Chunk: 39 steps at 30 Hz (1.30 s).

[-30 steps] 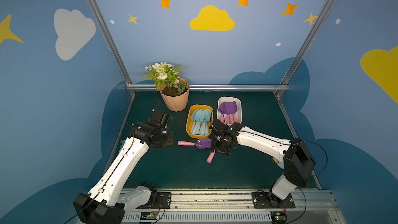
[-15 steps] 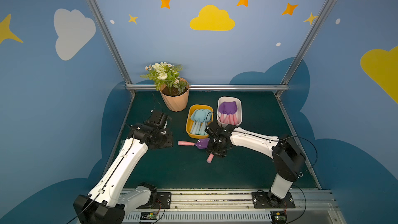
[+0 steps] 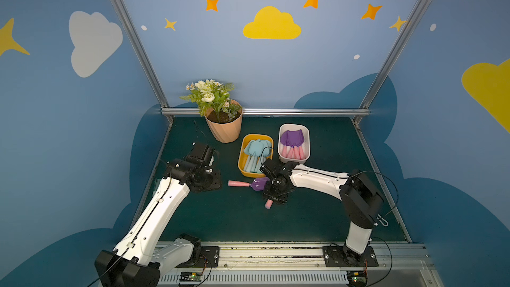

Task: Sort the small shovels by color and place them into the storage box
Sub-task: Pick up the shovel from the center of the board.

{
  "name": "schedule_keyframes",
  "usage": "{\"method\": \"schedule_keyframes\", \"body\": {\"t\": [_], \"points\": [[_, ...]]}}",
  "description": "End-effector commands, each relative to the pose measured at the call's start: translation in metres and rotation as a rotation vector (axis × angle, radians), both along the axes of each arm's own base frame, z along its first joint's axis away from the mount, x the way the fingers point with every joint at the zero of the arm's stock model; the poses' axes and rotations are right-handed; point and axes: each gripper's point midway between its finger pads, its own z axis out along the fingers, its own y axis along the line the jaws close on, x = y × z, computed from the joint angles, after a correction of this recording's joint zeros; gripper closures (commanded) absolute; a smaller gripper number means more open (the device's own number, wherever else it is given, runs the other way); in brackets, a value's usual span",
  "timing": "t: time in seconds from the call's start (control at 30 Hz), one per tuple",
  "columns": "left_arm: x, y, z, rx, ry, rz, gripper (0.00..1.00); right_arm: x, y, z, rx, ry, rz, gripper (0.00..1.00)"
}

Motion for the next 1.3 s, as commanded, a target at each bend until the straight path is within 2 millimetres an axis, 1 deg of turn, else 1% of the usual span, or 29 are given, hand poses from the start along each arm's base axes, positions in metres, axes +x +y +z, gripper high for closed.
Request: {"method": "schedule_keyframes", "body": {"t": [0.0,0.3,0.53,1.27], "points": [[-0.002,0.000,0.000,-0.010,-0.005,-0.009,0.54,-0.003,0.002,-0.005,-0.011,0.015,-0.008,0.43],[-0.002,0.001,-0.001,-0.011,-0.005,-0.014,0.54,-0.006,0.002,-0.015,-0.020,0.039,-0.015,0.47],[-0.002,0.002,0.001,-0.013,-0.007,-0.012,0.54,-0.007,0.001,-0.020,-0.028,0.052,-0.024,0.54],[-0.003,0.003,0.002,-0.018,-0.007,-0.011,0.54,-0.011,-0.014,-0.020,-0.063,0.043,-0.062,0.70]]}}
